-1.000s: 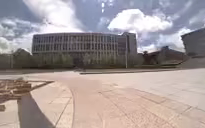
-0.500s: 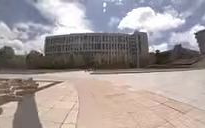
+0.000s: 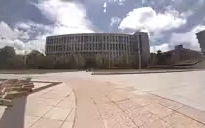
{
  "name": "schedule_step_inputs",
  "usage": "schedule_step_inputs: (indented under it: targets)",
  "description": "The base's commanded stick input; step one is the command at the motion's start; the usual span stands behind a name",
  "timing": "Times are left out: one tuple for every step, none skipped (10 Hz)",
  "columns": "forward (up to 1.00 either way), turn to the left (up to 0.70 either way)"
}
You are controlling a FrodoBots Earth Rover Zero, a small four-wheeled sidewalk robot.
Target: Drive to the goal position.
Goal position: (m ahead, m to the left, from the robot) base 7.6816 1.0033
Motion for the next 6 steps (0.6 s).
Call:
schedule_step_inputs:
  targets:
    - [0.7,0.27]
    - [0.7,0.04]
    - [0.7,0.09]
    - [0.7,0.09]
    - [0.7,0.07]
    - [0.7,0.07]
